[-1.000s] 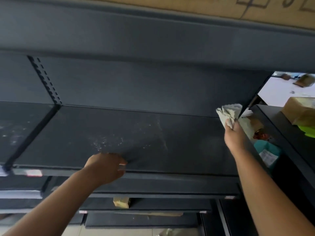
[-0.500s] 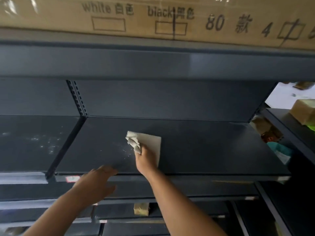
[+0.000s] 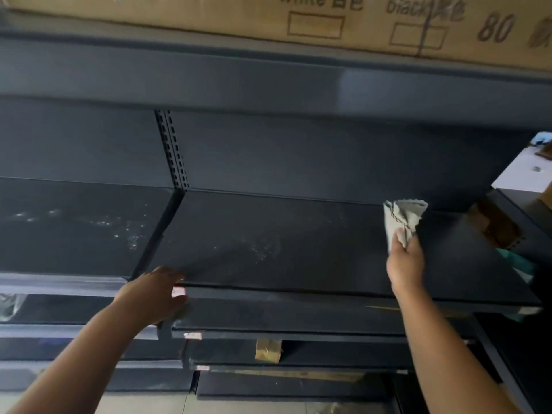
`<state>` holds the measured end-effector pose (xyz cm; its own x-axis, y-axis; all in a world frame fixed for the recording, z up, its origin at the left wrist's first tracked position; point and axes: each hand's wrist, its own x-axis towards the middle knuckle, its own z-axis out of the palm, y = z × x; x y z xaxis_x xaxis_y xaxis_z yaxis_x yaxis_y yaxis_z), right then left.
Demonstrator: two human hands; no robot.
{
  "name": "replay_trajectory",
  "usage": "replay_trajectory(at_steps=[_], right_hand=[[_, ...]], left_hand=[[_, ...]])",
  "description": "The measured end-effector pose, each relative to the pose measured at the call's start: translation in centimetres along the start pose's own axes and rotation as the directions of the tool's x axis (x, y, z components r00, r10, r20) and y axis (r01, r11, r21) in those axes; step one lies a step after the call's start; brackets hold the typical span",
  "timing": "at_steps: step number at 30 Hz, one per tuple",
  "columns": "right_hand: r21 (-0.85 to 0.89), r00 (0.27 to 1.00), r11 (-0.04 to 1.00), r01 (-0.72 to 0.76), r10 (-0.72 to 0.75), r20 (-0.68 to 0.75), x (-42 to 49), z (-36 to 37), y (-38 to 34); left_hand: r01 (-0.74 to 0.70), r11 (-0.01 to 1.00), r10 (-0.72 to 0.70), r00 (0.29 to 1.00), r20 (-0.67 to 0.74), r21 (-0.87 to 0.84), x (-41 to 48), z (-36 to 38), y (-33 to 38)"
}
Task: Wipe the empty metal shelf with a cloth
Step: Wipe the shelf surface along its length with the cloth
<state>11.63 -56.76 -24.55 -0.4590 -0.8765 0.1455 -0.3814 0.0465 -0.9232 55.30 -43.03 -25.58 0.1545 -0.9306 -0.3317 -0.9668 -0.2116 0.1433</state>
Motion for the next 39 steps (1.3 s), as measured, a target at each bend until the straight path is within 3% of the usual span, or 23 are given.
replay_trajectory(at_steps=[4,7,9,14,16,17,18,19,21,22,24,28,30,33,36,39], right_hand=[[-0.38,0.987,0.92,0.1,-0.044,0.153,-2.0,1.5,2.9],[-0.538,0.93,0.766,0.351,-0.22,0.295,-5.7,6.3,2.4],[-0.528,0.885,0.722,0.447,-0.271,0.379,-8.8,10.2,0.8],[-0.306,0.769,0.779,0.548,-0.325,0.551,-16.4,19.7,-4.5],[-0.239,0.77,0.854,0.462,-0.253,0.585,-18.2,22.6,-6.5],[-0.169,0.785,0.931,0.323,-0.163,0.598,-18.8,23.8,-7.7],[-0.045,0.791,0.994,0.102,-0.054,0.609,-19.2,24.6,-8.9],[0.111,0.786,0.98,-0.164,0.062,0.615,-19.3,25.1,-10.1],[0.391,0.752,0.732,-0.557,0.245,0.613,-18.4,25.1,-11.8],[0.486,0.742,0.606,-0.63,0.284,0.607,-17.4,24.4,-12.1],[0.598,0.778,0.507,-0.621,0.307,0.548,-14.7,22.0,-11.9],[0.68,0.938,0.646,-0.346,0.218,0.27,-7.0,14.8,-8.8],[0.585,0.982,0.79,-0.184,0.168,0.081,-3.3,11.1,-6.7],[0.138,0.988,0.99,0.01,0.012,-0.153,1.2,6.6,-2.3],[-0.236,0.992,0.972,0.017,-0.046,-0.118,4.3,5.3,2.1],[-0.545,0.998,0.837,0.056,-0.029,0.058,5.4,8.6,3.7]], left_hand=[[-0.033,0.996,0.03,0.999,0.032,0.087,0.1,0.2,-0.7],[-0.07,0.988,0.061,0.996,0.064,0.139,0.1,0.0,-0.9],[-0.074,0.986,0.067,0.996,0.054,0.146,0.1,-0.1,-1.0],[-0.064,0.991,0.065,0.998,-0.002,0.121,-0.4,0.0,-1.6],[-0.069,0.991,0.071,0.997,-0.014,0.114,-0.5,0.1,-1.8],[-0.072,0.991,0.075,0.997,-0.019,0.111,-0.6,0.1,-1.8],[-0.075,0.991,0.078,0.997,-0.025,0.108,-0.7,0.2,-1.8],[-0.077,0.991,0.081,0.996,-0.029,0.108,-0.7,0.4,-1.8],[-0.079,0.99,0.084,0.996,-0.04,0.114,-0.7,0.5,-1.9],[-0.08,0.99,0.087,0.995,-0.051,0.118,-0.7,0.7,-1.9],[-0.088,0.989,0.099,0.991,-0.087,0.117,-0.6,0.8,-2.1],[-0.109,0.99,0.122,0.979,-0.164,0.085,-0.2,1.4,-2.3],[-0.11,0.992,0.122,0.969,-0.214,0.065,0.0,1.8,-2.4],[-0.112,0.992,0.126,0.955,-0.269,0.065,0.3,2.4,-2.2],[-0.115,0.992,0.123,0.947,-0.298,0.046,0.4,3.1,-1.9],[-0.115,0.993,0.11,0.948,-0.3,0.001,0.4,3.1,-1.8]])
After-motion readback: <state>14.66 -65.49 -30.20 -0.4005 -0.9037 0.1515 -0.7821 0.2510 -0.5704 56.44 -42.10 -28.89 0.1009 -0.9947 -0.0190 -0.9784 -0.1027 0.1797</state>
